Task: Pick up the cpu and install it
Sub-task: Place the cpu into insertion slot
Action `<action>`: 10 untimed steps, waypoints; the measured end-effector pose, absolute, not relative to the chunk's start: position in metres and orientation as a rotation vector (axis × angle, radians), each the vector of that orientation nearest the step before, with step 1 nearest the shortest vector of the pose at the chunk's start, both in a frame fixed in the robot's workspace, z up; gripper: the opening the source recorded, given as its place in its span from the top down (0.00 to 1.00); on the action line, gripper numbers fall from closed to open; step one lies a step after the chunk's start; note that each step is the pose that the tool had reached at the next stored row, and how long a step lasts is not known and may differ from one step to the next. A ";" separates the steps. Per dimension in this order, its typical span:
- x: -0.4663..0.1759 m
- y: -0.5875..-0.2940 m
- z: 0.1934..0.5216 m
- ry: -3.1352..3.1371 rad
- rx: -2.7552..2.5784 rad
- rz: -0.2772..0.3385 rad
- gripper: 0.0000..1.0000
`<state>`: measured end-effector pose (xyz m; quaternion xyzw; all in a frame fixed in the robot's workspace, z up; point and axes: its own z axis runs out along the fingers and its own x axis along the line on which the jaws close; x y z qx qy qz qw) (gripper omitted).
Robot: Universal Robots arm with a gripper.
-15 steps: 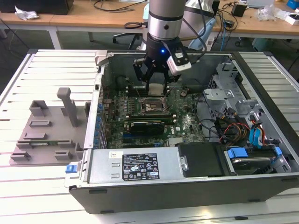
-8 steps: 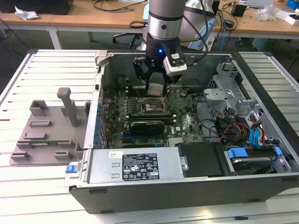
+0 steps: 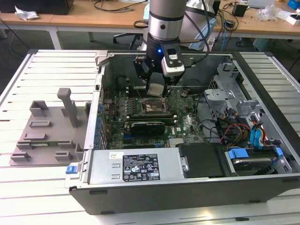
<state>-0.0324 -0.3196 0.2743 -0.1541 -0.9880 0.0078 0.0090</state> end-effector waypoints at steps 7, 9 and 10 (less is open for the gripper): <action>-0.032 -0.320 0.274 -3.074 -0.549 0.024 0.45; -0.032 -0.320 0.274 -3.071 -0.569 0.024 0.45; -0.032 -0.320 0.274 -3.070 -0.574 0.024 0.45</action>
